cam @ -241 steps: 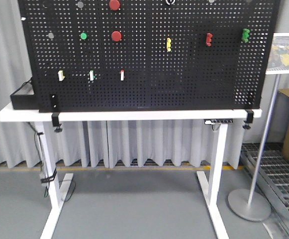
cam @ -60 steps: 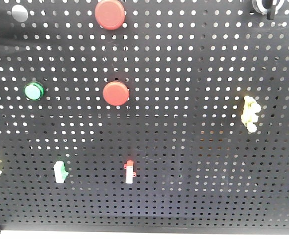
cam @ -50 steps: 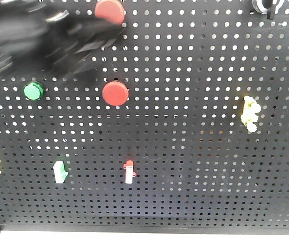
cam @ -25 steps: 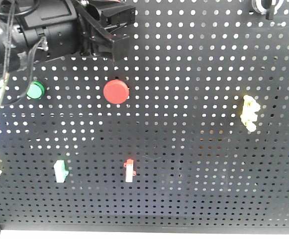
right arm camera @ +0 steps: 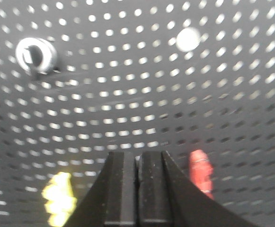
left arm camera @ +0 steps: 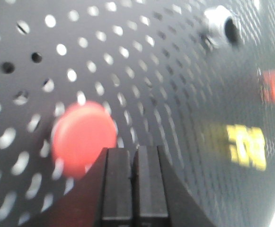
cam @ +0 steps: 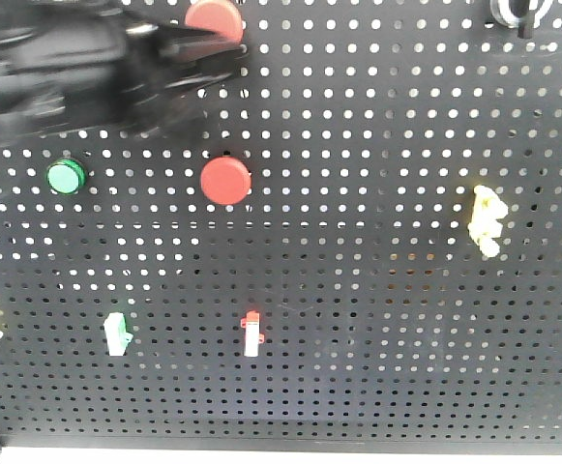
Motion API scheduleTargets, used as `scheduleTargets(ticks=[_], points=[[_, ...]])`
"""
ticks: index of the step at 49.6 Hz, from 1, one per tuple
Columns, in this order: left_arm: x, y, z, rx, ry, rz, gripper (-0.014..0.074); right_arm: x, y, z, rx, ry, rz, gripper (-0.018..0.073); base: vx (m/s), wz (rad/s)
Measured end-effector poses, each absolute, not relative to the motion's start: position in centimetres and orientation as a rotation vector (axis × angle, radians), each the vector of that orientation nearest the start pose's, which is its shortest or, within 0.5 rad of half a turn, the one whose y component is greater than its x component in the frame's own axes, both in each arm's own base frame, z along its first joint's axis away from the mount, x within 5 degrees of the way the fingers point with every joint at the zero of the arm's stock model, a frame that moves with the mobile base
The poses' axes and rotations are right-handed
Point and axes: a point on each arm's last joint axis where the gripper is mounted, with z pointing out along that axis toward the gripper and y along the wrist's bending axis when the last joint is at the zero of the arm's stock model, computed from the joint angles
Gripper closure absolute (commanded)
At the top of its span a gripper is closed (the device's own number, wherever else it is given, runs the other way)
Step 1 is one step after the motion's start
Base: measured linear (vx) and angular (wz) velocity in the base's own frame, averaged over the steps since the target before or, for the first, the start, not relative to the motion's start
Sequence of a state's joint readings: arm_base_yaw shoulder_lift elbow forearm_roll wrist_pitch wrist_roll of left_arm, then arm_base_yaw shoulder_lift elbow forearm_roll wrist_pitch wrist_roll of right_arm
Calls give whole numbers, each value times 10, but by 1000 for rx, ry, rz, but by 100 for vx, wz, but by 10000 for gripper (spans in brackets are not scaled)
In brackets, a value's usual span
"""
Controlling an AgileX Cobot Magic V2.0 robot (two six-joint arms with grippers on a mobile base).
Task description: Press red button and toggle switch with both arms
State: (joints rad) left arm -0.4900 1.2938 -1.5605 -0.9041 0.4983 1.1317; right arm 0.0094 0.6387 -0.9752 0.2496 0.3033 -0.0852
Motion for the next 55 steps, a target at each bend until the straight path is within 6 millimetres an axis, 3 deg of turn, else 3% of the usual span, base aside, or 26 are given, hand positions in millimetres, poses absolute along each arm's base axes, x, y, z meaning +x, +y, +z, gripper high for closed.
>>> scheduleTargets(ticks=[8,14,23,31,43,55], points=[[192,-141,491,886,1339,-446,594,111,17,467,-36,1476,264,562,0,0],[167,-124,460,859,1383,-428,594,125,30,480,-164,1497,357,562,0,0],[126,-97,427,806,1387,-400,594,163,48,497,-349,1464,513,562,0,0],[98,-80,411,761,1353,-391,594,201,55,506,-344,1433,652,562,0,0],[90,-72,403,713,1344,-385,594,241,59,506,-368,1463,713,562,0,0],[90,-72,403,711,1345,-384,594,248,56,506,-343,1462,671,562,0,0]])
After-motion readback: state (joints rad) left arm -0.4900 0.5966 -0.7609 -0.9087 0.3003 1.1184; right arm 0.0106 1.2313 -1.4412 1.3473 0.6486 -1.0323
